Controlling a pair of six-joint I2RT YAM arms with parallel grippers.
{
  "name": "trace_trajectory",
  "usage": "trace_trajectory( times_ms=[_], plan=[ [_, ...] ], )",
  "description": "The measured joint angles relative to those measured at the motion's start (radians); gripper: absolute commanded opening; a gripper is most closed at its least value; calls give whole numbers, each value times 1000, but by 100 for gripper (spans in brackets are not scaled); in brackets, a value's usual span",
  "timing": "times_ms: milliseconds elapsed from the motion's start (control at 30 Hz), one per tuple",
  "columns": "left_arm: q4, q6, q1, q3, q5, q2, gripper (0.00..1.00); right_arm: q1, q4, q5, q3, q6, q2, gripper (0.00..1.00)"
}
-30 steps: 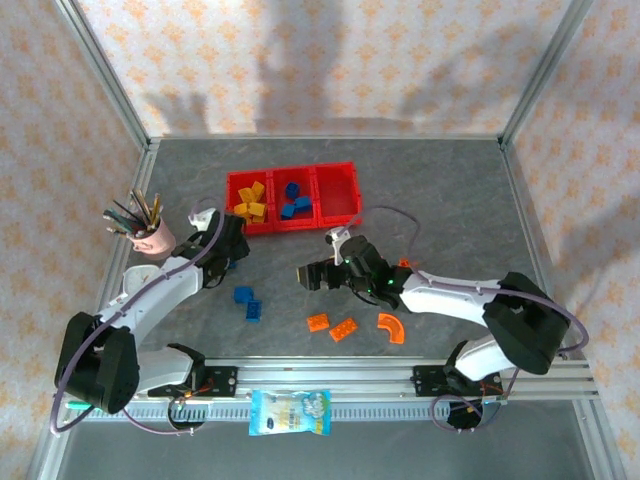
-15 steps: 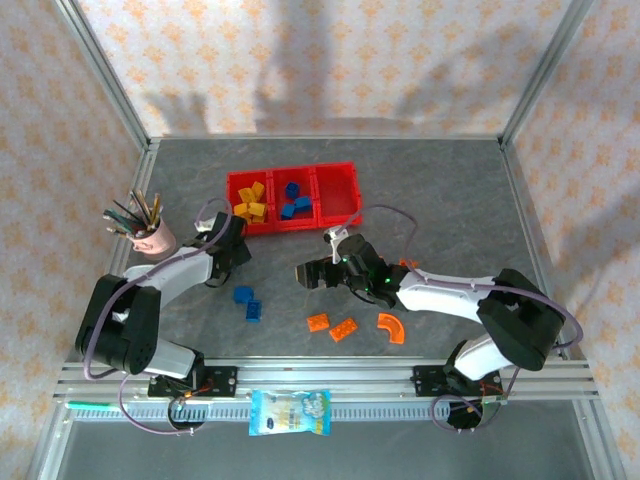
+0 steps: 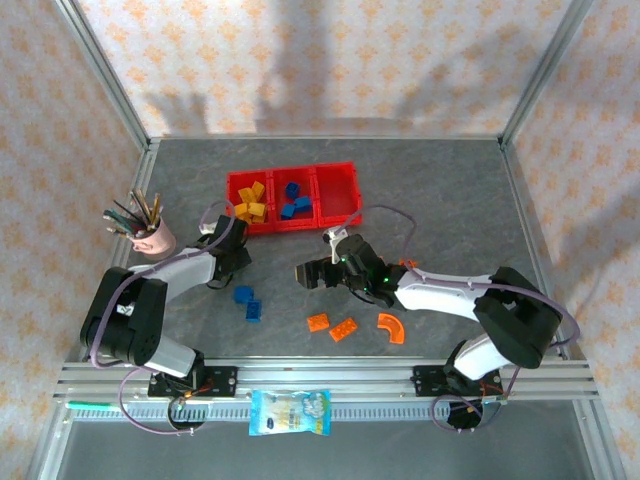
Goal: Sort the legos into containers by color
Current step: Pick up the lego from the middle-left of the table, then place the lego in the container.
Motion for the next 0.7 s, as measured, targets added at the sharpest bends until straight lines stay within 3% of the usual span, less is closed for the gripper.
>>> trace_trajectory(
  times_ms=[200,400,700],
  plan=[
    [-15,6,0,0,8,-28,32,0,-13,0,10,0,-1,100],
    [-80,6,-13,8,5,-174,33,-5,-30,-1,33,0,-35,100],
    [-198,18,-151,234,-7,-228,33,-81,-54,3,50,7,-109,100]
  ],
)
